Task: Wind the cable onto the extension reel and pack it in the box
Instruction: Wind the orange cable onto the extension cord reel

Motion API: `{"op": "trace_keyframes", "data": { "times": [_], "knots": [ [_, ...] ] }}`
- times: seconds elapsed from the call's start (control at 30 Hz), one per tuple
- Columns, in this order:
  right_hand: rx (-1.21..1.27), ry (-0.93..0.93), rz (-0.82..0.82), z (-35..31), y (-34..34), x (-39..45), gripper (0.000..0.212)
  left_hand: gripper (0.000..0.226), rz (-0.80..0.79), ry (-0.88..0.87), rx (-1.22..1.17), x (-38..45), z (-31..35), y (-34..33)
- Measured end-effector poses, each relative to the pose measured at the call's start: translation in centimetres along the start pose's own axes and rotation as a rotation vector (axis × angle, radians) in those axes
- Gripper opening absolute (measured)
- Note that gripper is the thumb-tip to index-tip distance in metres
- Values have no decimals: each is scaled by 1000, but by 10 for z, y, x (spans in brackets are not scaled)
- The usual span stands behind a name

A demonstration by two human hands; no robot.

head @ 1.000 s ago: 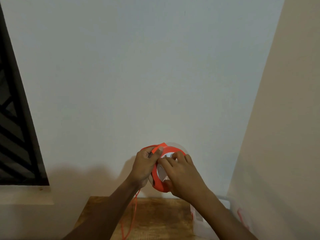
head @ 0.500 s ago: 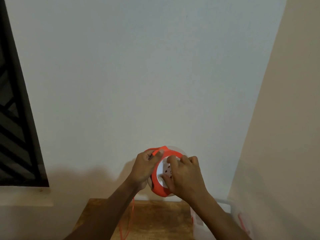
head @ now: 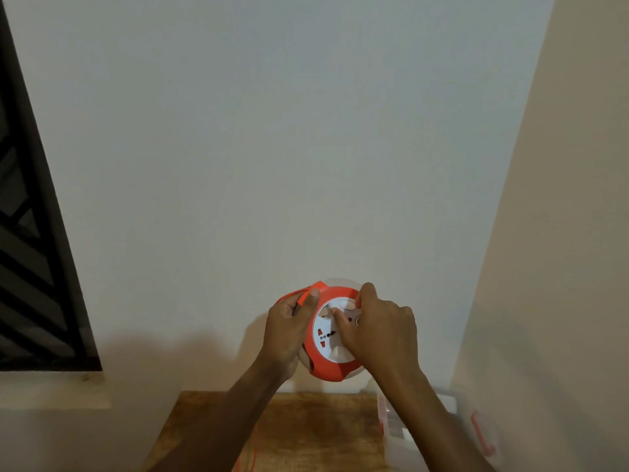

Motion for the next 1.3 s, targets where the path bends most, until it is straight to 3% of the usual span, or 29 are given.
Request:
{"op": "trace_keyframes", "data": {
  "times": [0.13,0.23,0.3,0.53,0.63,0.8,0.97,1.07,1.17,1.3],
  "knots": [
    [-49,335,177,-11,13,-13,38,29,-10,-5,17,0,2,3],
    [-27,493,-84,-16,9,-25,49,23,-36,1,27,-5,7,4],
    [-72,524,-159,-16,3,-30,59,17,-56,-5,29,-8,8,3],
    [-213,643,109,-6,-7,-33,72,30,-38,8,14,-8,10,9],
    [-212,630,187,-7,-11,-33,58,35,-51,0,34,-10,16,10],
    [-125,301,287,-9,-5,-21,52,36,-25,16,20,-23,7,8],
    [-43,77,148,-3,-5,-15,47,37,-7,3,28,-26,10,5],
    [1,148,147,-9,-4,-18,39,38,-14,-2,52,-26,13,4],
    [38,344,160,-14,6,-25,40,39,-4,9,56,-26,10,10],
    [-19,513,-73,-17,3,-38,50,34,-11,6,53,-27,11,14]
  ]
}}
Point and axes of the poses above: each hand's wrist, its own x-axis towards the middle knuckle, its own y-axis out of the back of the hand, z = x × y, the point moved 3 cm from there along x, towards the middle knuckle, and after that the axes turned 1 degree about -y, right-handed, at the moved point
